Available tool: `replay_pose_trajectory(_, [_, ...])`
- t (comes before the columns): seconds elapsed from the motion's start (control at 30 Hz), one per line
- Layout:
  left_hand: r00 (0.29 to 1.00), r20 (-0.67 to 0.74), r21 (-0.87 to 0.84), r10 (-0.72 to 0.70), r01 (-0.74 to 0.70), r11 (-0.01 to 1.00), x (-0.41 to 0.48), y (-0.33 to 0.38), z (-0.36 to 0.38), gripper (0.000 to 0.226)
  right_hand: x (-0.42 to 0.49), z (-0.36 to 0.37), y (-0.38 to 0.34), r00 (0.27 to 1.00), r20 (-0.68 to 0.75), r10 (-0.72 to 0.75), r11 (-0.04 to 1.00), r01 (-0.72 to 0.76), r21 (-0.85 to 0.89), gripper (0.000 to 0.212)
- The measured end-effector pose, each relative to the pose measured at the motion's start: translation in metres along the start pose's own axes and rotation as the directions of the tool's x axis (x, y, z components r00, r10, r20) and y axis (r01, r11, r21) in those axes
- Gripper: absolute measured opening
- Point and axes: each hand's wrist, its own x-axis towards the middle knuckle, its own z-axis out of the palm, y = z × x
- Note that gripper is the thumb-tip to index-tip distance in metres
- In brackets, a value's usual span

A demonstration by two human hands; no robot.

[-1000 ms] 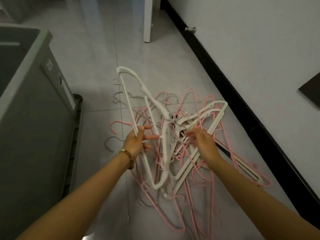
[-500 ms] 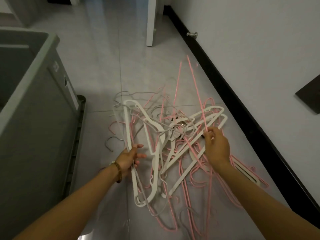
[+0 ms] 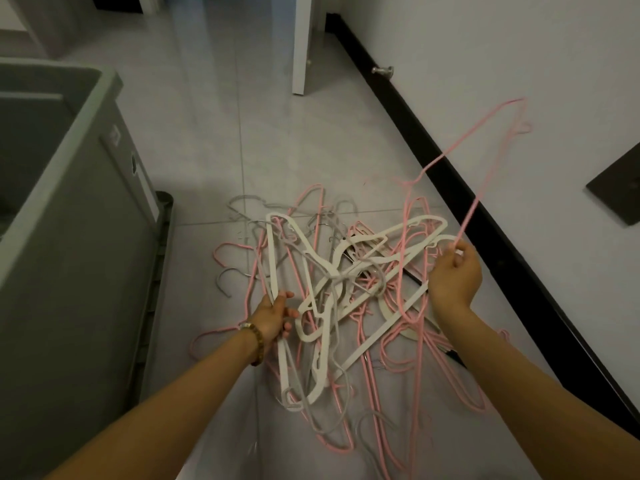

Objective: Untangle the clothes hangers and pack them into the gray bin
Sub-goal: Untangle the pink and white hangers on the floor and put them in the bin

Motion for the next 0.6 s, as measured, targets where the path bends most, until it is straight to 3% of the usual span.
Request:
replay_pose_trajectory(0.07, [1.0,0.007,-0.006,0.006,-0.006,1.0,0.0,-0.002,0.002,0.035,0.001,0.0,-0.005,0.998,0.009,-0.055,0.998,0.055,0.021,0.019])
replay_pose_trajectory(0.2, [0.999,0.041,-0.041,0.015,-0.013,0.999,-0.002,0.004,0.004,0.037,-0.012,0.001,-0.021,0.949,0.201,-0.243,0.968,0.252,-0.018,0.021])
replay_pose_trajectory(0.33, [0.994,0.106,-0.238,-0.039,0.064,0.969,-0.009,0.012,0.007,0.036,-0.059,0.01,-0.041,0.855,0.416,-0.31,0.941,0.337,0.009,0.027])
replay_pose_trajectory(0.47, [0.99,0.129,-0.391,-0.052,0.099,0.915,-0.015,0.016,0.012,0.038,-0.134,0.029,-0.041,0.603,0.766,-0.223,0.909,0.412,-0.06,0.036])
replay_pose_trajectory(0.53, [0.99,0.131,-0.464,-0.059,0.113,0.879,-0.014,0.014,0.01,0.042,-0.157,0.041,-0.037,0.566,0.822,-0.067,0.942,0.307,-0.135,0.037])
replay_pose_trajectory(0.6, [0.985,0.142,-0.587,-0.094,0.161,0.793,-0.012,0.009,0.006,0.065,-0.165,0.053,-0.035,0.557,0.83,0.003,0.961,0.227,-0.156,0.037])
